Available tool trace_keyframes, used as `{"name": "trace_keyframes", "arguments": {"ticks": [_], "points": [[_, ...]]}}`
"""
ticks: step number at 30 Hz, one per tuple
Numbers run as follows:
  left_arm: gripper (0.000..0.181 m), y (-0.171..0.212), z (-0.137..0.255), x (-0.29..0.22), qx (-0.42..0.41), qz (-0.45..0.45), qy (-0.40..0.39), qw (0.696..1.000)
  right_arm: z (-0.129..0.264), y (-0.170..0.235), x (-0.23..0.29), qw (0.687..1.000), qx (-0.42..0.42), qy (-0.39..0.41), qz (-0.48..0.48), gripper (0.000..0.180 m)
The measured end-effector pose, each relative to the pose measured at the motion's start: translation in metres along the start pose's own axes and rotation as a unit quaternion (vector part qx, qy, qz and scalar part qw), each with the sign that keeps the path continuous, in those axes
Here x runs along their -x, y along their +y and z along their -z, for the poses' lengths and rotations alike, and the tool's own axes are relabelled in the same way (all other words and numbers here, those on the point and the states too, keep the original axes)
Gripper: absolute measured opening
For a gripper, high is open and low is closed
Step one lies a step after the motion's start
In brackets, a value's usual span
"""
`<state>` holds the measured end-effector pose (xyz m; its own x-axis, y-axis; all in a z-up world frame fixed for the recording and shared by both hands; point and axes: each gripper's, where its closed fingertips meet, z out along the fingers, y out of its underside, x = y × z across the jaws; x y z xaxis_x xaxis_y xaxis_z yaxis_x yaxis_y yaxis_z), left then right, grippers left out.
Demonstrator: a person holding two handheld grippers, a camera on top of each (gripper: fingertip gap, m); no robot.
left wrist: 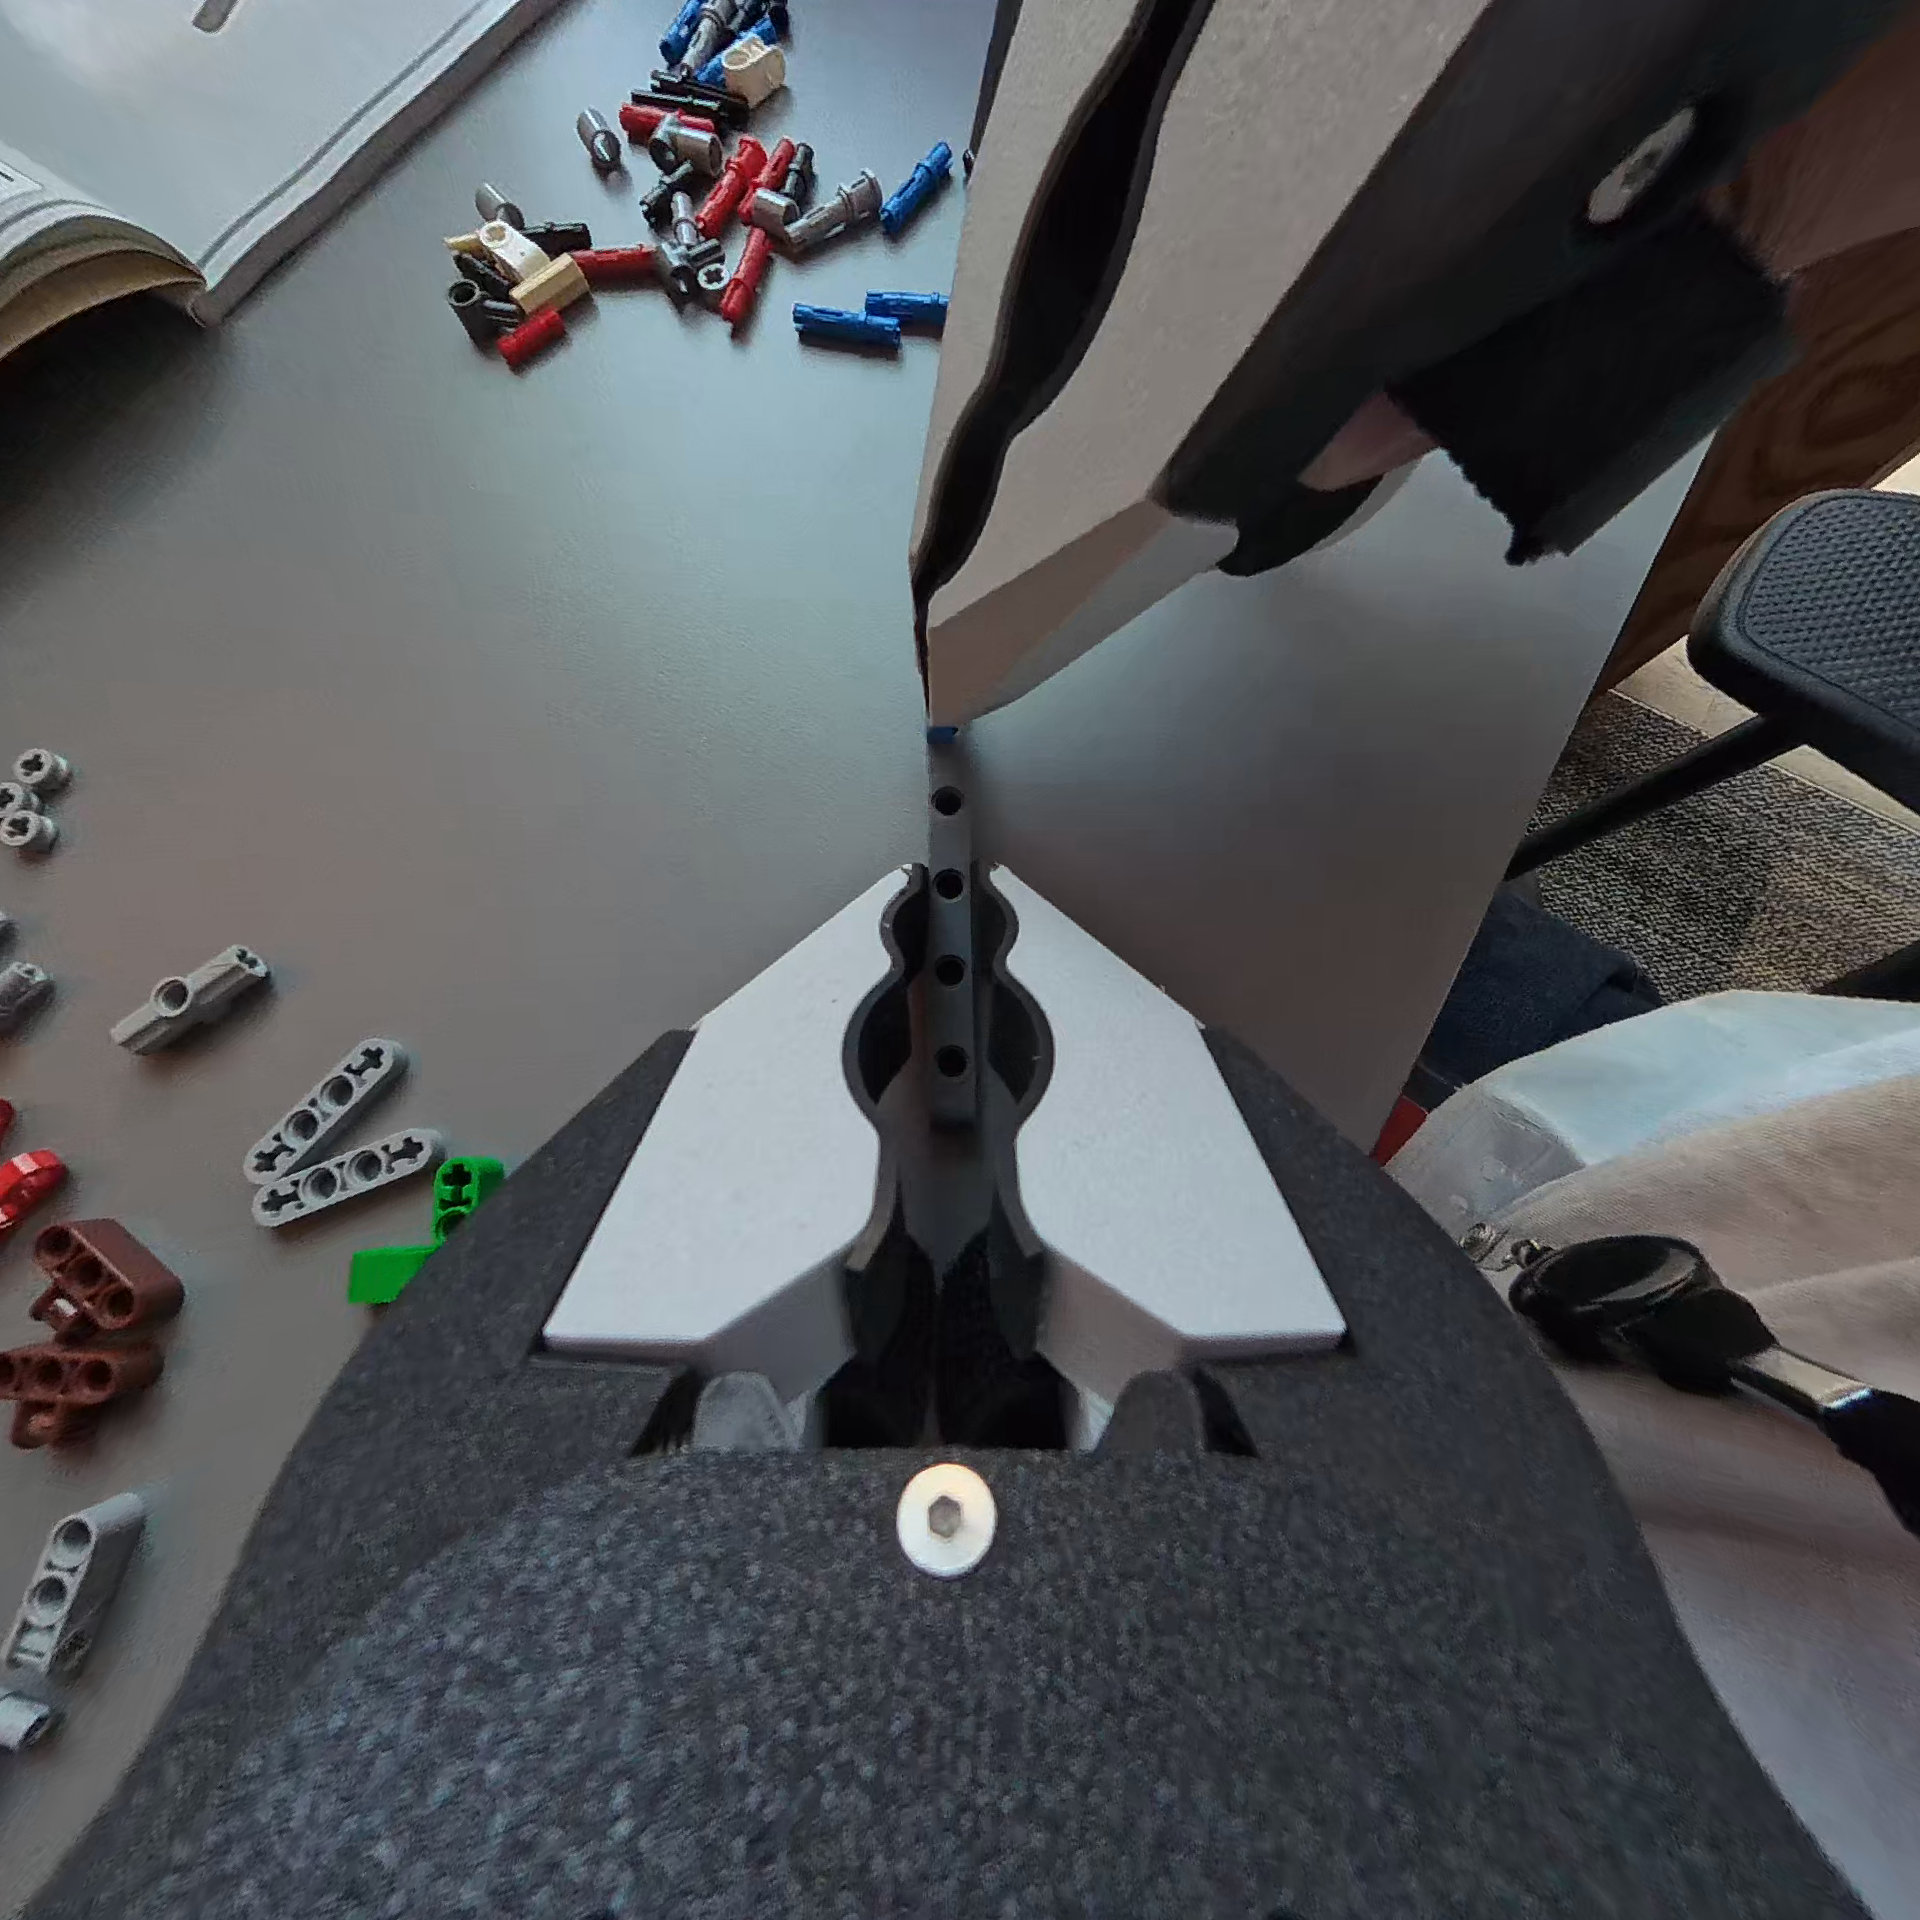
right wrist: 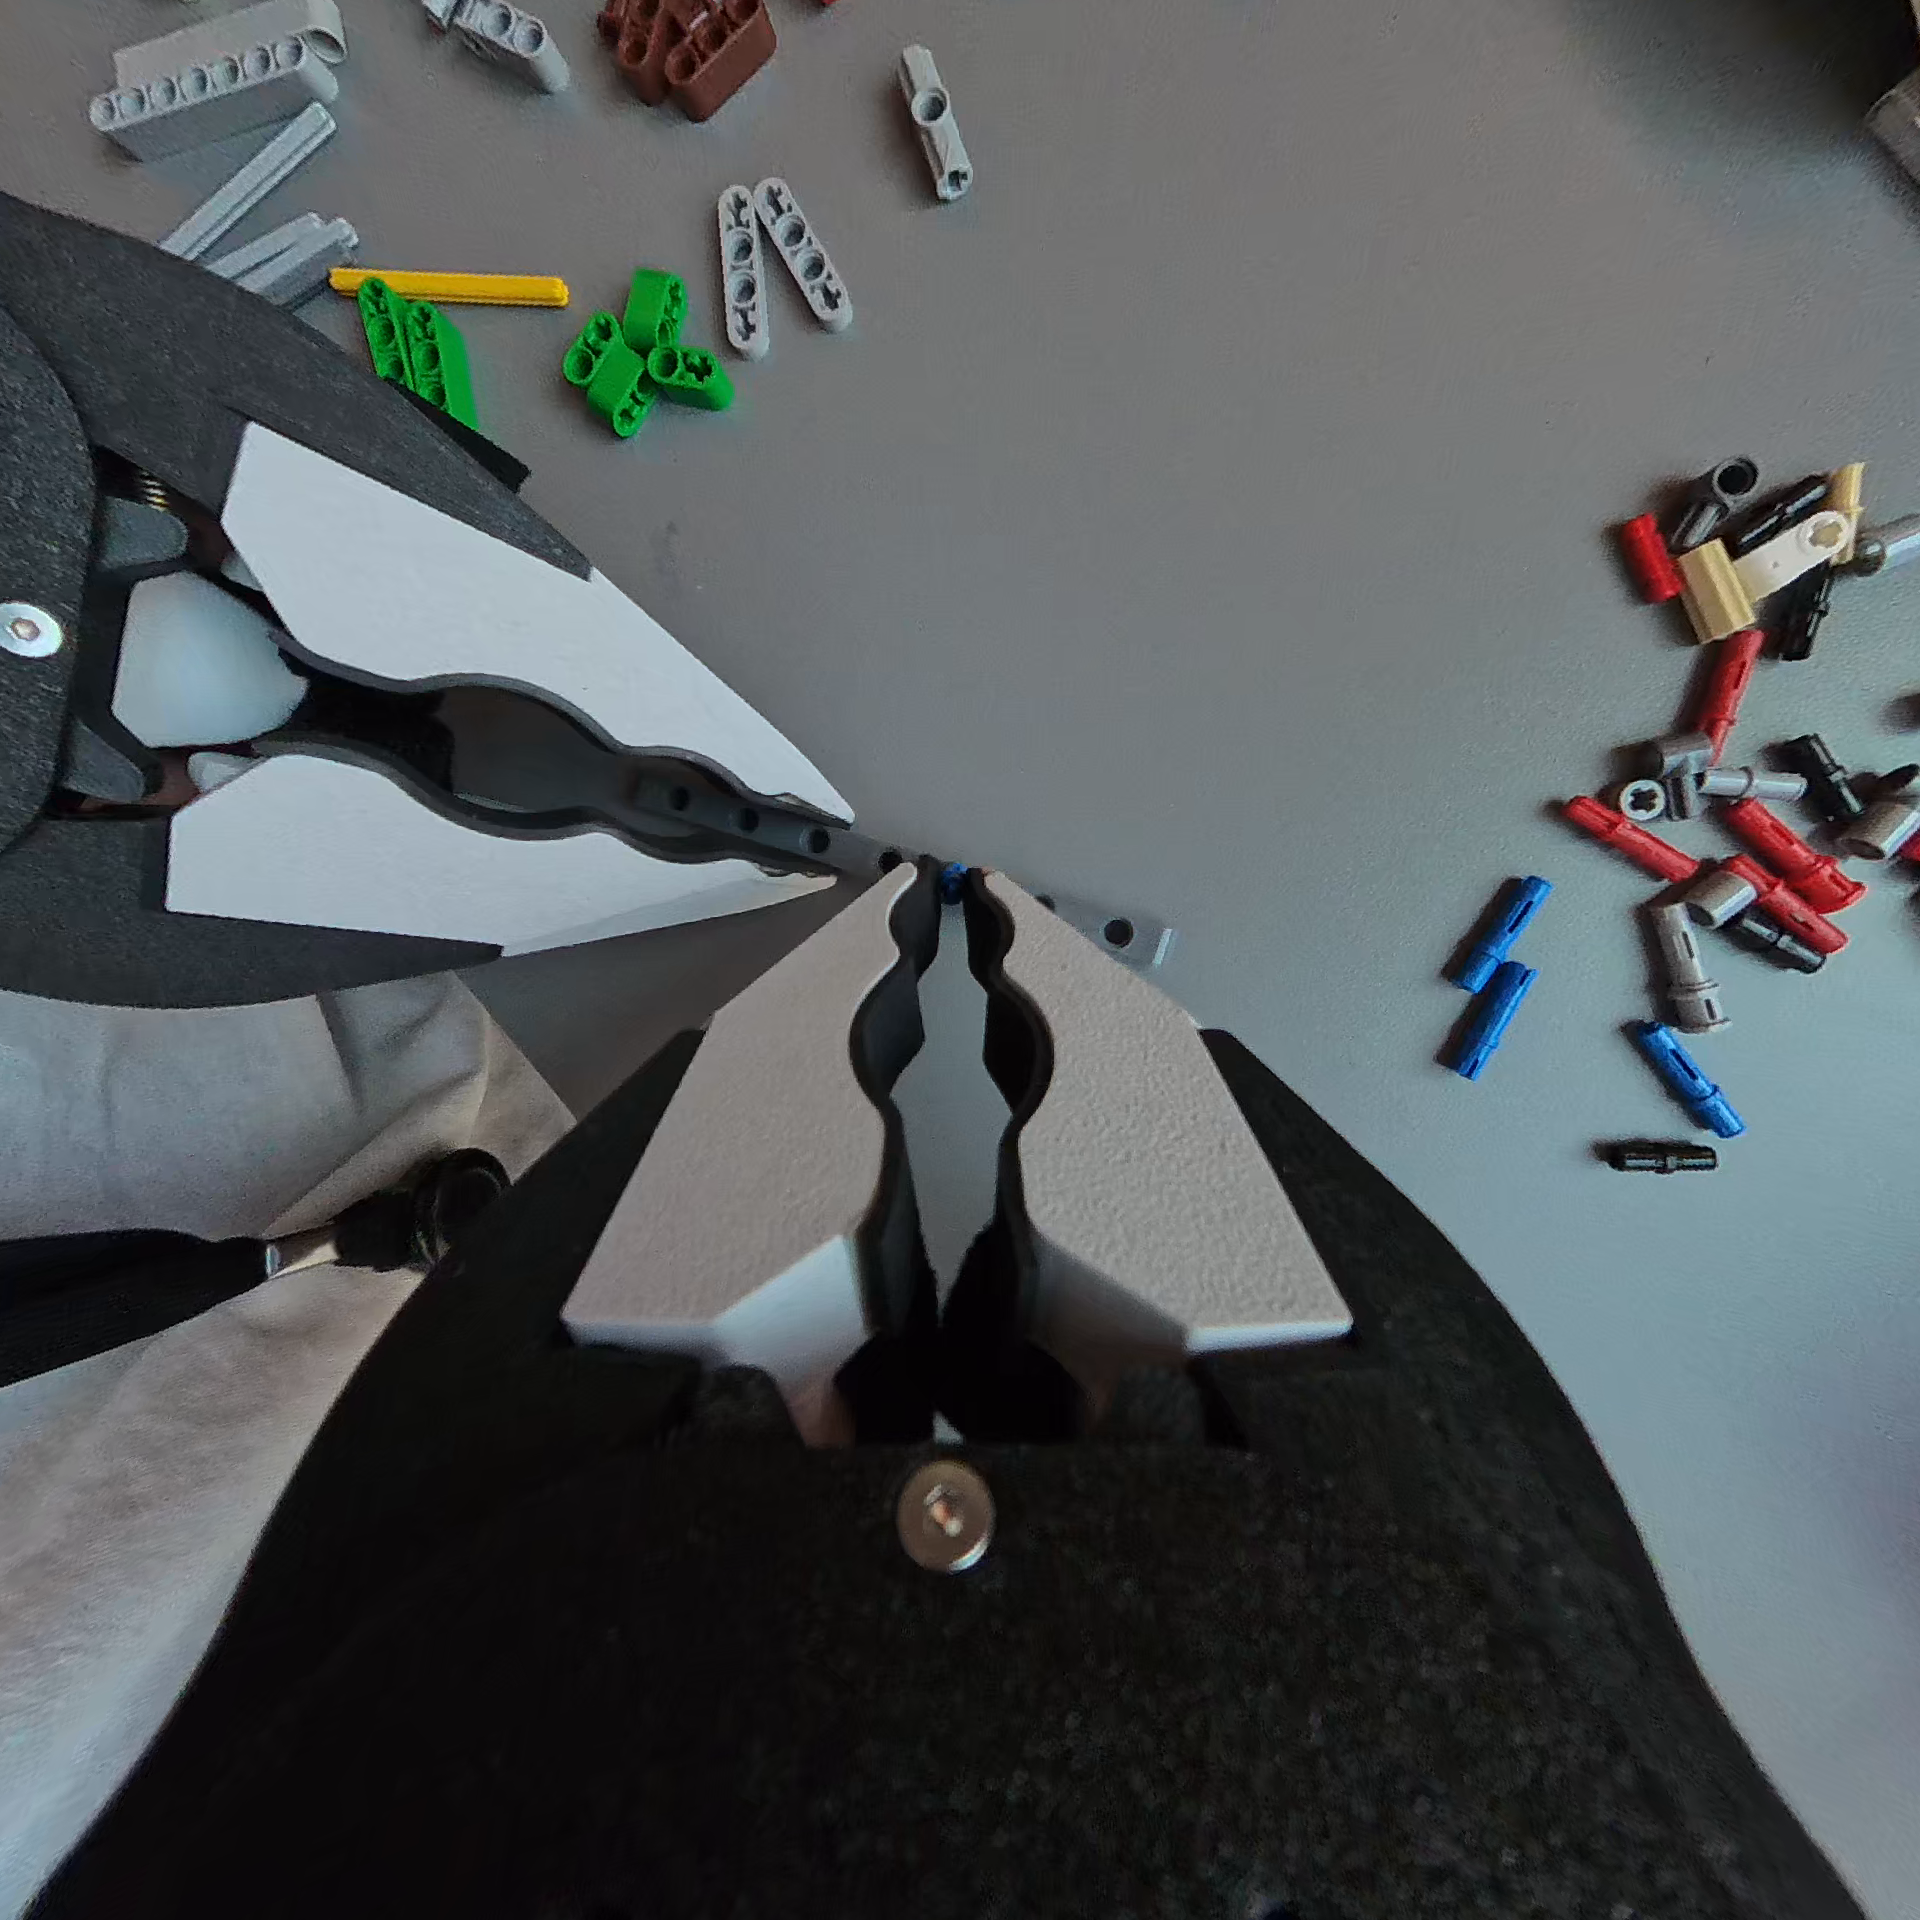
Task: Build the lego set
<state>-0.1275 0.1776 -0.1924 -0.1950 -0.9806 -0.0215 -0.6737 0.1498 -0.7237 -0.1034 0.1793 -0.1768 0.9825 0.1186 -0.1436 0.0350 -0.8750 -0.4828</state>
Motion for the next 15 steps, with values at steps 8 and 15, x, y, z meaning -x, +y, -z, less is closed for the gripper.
{"name": "trace_keyframes", "arguments": {"ticks": [8, 15], "points": [[0.007, -0.0004, -0.0002, 0.0002, 0.0, 0.002, 0.008, 1.0, 0.0015, 0.0034, -0.002, 1.0, 0.025, 0.012, -0.004, 0.004], [0.007, -0.0006, -0.0003, 0.0004, -0.005, 0.002, 0.006, 1.0, -0.0009, 0.0009, -0.0029, 0.998, 0.055, 0.026, -0.021, 0.004]]}}
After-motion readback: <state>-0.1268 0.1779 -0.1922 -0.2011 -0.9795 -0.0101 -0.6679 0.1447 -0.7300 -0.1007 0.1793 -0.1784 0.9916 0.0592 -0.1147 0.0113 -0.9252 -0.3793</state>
